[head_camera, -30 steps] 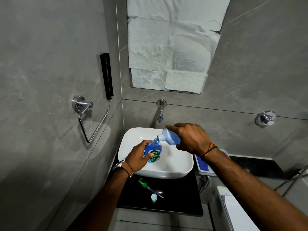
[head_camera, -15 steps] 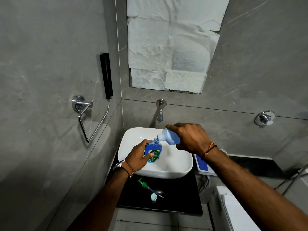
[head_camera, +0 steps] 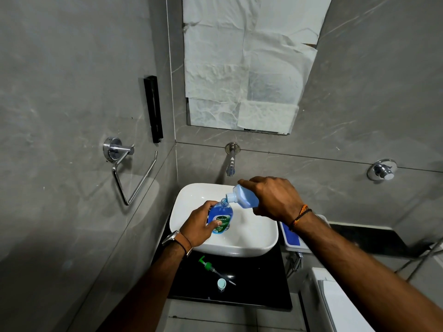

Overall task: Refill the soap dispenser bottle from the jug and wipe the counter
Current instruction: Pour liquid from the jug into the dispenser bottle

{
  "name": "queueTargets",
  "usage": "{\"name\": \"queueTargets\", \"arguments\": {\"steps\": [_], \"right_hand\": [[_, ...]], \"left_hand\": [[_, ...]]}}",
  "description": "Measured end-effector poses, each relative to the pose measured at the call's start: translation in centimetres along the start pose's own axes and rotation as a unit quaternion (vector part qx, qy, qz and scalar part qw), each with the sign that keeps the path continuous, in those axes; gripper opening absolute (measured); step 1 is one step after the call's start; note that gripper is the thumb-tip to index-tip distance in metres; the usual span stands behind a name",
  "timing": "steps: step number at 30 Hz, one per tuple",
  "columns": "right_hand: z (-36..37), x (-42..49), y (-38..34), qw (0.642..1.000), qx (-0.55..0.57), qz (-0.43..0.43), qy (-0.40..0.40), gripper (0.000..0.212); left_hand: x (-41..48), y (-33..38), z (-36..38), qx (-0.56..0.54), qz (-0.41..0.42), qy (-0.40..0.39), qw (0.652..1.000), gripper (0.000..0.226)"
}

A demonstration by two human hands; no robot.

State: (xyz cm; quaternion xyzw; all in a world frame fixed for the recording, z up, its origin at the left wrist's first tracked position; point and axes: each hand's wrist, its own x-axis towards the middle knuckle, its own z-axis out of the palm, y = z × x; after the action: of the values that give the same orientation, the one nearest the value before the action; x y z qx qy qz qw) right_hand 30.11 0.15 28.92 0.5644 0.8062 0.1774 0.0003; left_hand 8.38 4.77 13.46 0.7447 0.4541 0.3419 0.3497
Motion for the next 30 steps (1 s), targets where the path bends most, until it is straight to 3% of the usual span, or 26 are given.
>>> {"name": "queueTargets", "arguments": {"steps": [30], "right_hand": [[0.31,0.17,0.28,1.0,-0.001,-0.005,0.006,0.074]], "left_hand": [[0.0,0.09,0.27,0.01,0.012,0.0,1.0,0.044]]}}
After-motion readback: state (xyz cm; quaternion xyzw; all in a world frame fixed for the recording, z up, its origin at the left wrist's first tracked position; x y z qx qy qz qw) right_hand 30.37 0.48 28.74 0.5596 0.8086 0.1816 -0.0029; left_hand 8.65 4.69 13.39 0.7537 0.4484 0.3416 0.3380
